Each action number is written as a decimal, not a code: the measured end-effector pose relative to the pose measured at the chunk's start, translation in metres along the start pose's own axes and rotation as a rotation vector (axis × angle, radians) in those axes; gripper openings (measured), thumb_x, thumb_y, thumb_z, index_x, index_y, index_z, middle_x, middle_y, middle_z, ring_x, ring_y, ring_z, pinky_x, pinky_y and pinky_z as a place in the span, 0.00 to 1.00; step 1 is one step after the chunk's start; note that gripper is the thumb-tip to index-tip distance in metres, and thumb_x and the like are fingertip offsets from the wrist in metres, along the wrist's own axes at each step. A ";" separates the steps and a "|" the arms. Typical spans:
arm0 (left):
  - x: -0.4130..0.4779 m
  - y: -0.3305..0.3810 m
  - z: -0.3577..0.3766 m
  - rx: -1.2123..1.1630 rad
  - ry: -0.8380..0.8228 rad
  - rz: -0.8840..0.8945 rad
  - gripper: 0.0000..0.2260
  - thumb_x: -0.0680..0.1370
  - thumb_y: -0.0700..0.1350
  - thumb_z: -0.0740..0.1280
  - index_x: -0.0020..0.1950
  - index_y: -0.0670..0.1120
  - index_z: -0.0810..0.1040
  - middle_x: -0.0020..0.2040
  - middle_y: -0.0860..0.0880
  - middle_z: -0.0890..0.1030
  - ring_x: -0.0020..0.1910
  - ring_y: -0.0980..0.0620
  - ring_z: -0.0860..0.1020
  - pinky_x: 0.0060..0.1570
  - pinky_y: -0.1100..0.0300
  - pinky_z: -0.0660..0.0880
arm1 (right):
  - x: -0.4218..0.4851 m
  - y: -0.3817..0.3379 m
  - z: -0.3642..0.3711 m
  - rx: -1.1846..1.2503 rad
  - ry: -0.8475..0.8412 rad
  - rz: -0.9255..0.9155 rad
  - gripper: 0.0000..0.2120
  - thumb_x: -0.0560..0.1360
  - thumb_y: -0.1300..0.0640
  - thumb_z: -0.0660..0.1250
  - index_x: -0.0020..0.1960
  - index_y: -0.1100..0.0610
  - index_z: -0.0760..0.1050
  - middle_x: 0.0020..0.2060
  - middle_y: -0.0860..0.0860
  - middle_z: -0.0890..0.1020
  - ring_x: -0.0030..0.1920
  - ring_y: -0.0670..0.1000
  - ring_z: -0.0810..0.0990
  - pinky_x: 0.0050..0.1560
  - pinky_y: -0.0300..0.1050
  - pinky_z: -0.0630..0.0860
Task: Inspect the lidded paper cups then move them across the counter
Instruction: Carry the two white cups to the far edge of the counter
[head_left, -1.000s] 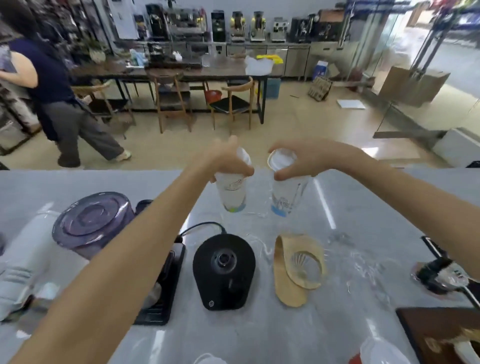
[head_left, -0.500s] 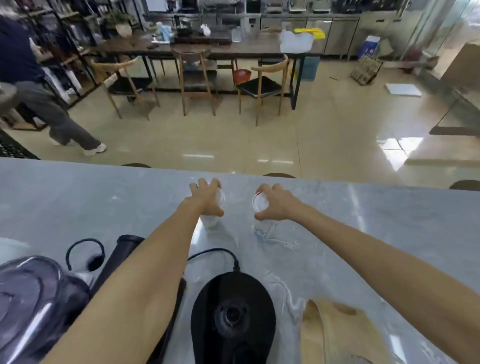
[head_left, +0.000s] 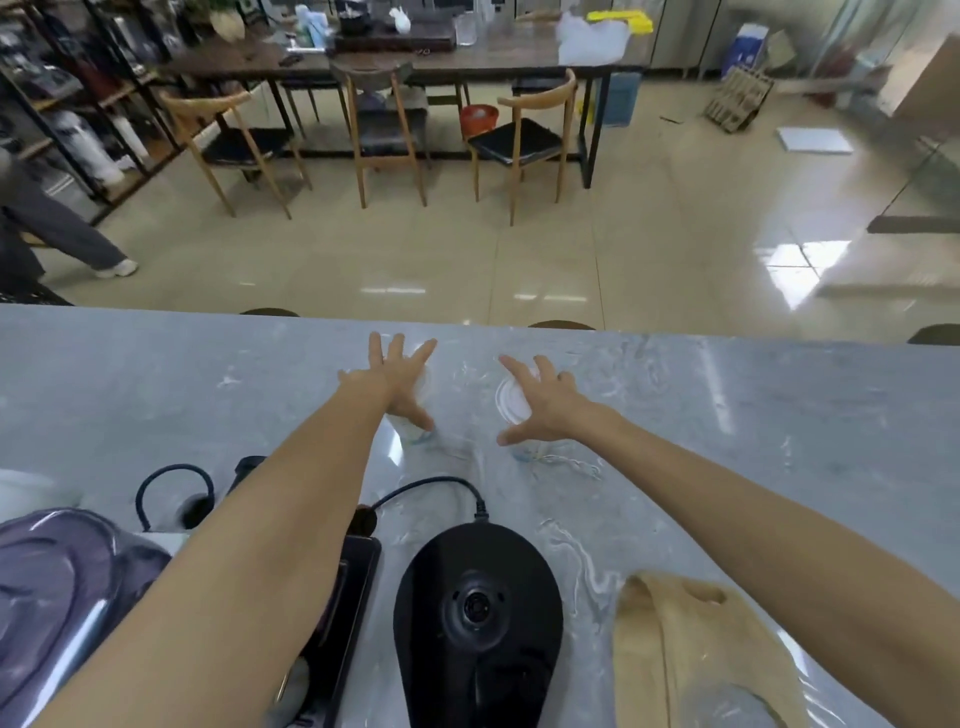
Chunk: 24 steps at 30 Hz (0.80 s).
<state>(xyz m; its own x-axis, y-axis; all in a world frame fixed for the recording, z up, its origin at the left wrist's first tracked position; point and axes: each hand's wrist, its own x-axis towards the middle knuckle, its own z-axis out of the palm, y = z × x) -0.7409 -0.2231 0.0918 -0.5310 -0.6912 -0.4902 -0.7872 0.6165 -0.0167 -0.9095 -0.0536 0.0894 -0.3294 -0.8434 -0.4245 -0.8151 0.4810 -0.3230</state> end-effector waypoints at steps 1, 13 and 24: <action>-0.008 0.002 -0.004 0.019 0.000 0.005 0.58 0.64 0.67 0.76 0.78 0.64 0.35 0.81 0.48 0.35 0.78 0.39 0.31 0.69 0.23 0.53 | -0.006 0.002 -0.004 0.006 -0.001 0.002 0.55 0.68 0.39 0.75 0.80 0.39 0.39 0.80 0.55 0.42 0.78 0.66 0.46 0.72 0.68 0.59; -0.278 0.112 -0.032 0.172 0.299 0.440 0.15 0.82 0.55 0.61 0.64 0.48 0.74 0.55 0.47 0.81 0.54 0.42 0.79 0.47 0.52 0.71 | -0.265 -0.021 -0.051 0.324 0.352 -0.287 0.15 0.79 0.58 0.67 0.64 0.50 0.77 0.49 0.47 0.82 0.48 0.47 0.80 0.50 0.39 0.74; -0.497 0.084 0.213 -0.479 0.094 0.326 0.11 0.83 0.42 0.60 0.61 0.50 0.79 0.47 0.55 0.78 0.49 0.49 0.77 0.46 0.66 0.66 | -0.525 0.048 0.203 0.828 0.242 0.106 0.23 0.77 0.71 0.66 0.49 0.42 0.82 0.38 0.51 0.81 0.37 0.46 0.80 0.46 0.39 0.79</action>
<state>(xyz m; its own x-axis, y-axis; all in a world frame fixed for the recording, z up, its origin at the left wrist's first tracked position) -0.4764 0.2531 0.1481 -0.7780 -0.5384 -0.3237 -0.6206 0.5788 0.5289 -0.6786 0.4608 0.1246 -0.5533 -0.7665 -0.3260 -0.1966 0.5005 -0.8431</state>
